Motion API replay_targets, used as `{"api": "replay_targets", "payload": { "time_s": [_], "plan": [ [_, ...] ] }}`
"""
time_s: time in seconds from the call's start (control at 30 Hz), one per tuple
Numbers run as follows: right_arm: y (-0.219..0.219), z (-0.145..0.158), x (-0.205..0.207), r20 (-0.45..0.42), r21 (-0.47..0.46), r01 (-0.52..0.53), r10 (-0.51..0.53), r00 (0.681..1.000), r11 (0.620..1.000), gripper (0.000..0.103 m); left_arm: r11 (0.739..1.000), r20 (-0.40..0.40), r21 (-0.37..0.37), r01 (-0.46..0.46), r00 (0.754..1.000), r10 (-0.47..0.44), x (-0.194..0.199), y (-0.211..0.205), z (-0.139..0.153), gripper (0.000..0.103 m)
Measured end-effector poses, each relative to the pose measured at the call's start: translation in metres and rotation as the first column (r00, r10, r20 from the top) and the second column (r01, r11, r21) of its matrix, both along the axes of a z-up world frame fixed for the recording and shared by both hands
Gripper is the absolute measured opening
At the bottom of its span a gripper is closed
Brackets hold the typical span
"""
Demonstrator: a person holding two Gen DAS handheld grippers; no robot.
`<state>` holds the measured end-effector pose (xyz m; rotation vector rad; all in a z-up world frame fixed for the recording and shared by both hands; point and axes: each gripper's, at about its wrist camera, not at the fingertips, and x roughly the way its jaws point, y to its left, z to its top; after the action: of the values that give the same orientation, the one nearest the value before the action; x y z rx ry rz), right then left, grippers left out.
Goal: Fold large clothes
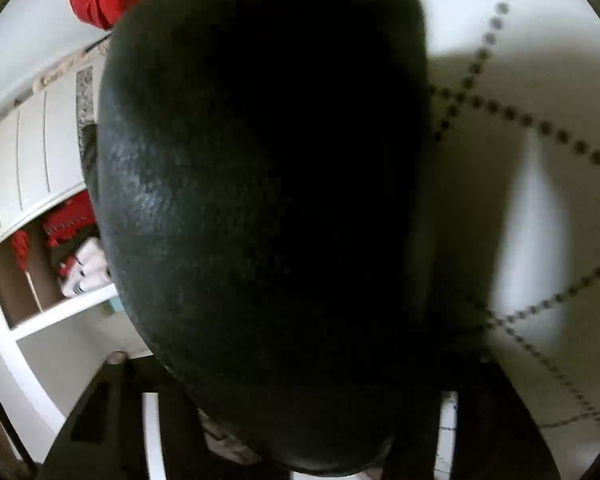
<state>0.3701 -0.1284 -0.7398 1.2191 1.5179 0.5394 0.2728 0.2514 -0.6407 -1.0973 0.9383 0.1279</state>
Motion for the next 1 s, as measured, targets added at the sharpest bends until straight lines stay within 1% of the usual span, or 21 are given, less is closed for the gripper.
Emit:
{"api": "replay_targets", "payload": {
  "time_s": [0.03, 0.1, 0.17, 0.4, 0.47, 0.57, 0.6, 0.67, 0.77, 0.8, 0.9, 0.93, 1.0],
  "plan": [
    [0.002, 0.003, 0.002, -0.001, 0.006, 0.003, -0.003, 1.000, 1.000, 0.051, 1.000, 0.010, -0.001, -0.005, 1.000, 0.005, 0.001, 0.002, 0.002, 0.037],
    [0.006, 0.018, 0.010, 0.031, 0.007, -0.005, 0.005, 1.000, 1.000, 0.047, 1.000, 0.037, 0.013, 0.003, 0.999, -0.003, 0.004, 0.002, 0.009, 0.030],
    [0.010, 0.031, 0.017, 0.060, 0.007, -0.027, 0.027, 0.998, 1.000, 0.045, 1.000, 0.058, 0.028, 0.009, 0.998, -0.010, 0.007, -0.001, 0.020, 0.027],
    [0.003, 0.086, 0.050, 0.129, 0.011, -0.105, 0.103, 0.986, 0.994, 0.043, 1.000, 0.116, 0.031, 0.001, 0.993, -0.005, 0.017, -0.014, 0.065, 0.026],
    [-0.002, 0.101, 0.057, 0.145, 0.002, -0.118, 0.116, 0.983, 0.993, 0.042, 1.000, 0.134, 0.022, -0.001, 0.991, -0.002, 0.023, -0.024, 0.082, 0.026],
    [-0.016, 0.132, 0.075, 0.161, 0.001, -0.130, 0.128, 0.979, 0.992, 0.042, 1.000, 0.157, 0.031, 0.006, 0.988, -0.011, 0.037, -0.042, 0.110, 0.026],
    [-0.017, 0.141, 0.080, 0.169, -0.011, -0.130, 0.130, 0.977, 0.991, 0.042, 0.999, 0.167, 0.033, 0.010, 0.986, -0.015, 0.044, -0.050, 0.121, 0.026],
    [-0.036, 0.168, 0.097, 0.182, -0.018, -0.132, 0.133, 0.974, 0.991, 0.042, 1.000, 0.187, 0.027, 0.013, 0.982, -0.018, 0.061, -0.065, 0.139, 0.026],
    [-0.078, 0.219, 0.133, 0.219, -0.050, -0.135, 0.143, 0.965, 0.990, 0.042, 1.000, 0.220, -0.004, 0.018, 0.975, -0.017, 0.099, -0.090, 0.162, 0.026],
    [-0.088, 0.231, 0.145, 0.229, -0.057, -0.138, 0.147, 0.962, 0.989, 0.042, 1.000, 0.236, -0.012, 0.019, 0.972, -0.016, 0.115, -0.099, 0.170, 0.026],
    [-0.127, 0.274, 0.199, 0.281, -0.100, -0.144, 0.167, 0.945, 0.985, 0.042, 0.999, 0.280, -0.031, 0.019, 0.960, -0.009, 0.164, -0.124, 0.188, 0.026],
    [-0.139, 0.284, 0.215, 0.290, -0.111, -0.140, 0.167, 0.942, 0.984, 0.042, 0.999, 0.300, -0.041, 0.016, 0.954, -0.003, 0.188, -0.134, 0.193, 0.026],
    [-0.159, 0.301, 0.257, 0.312, -0.131, -0.145, 0.179, 0.933, 0.981, 0.042, 0.998, 0.324, -0.058, 0.008, 0.946, 0.011, 0.221, -0.148, 0.198, 0.026]
  ]
}}
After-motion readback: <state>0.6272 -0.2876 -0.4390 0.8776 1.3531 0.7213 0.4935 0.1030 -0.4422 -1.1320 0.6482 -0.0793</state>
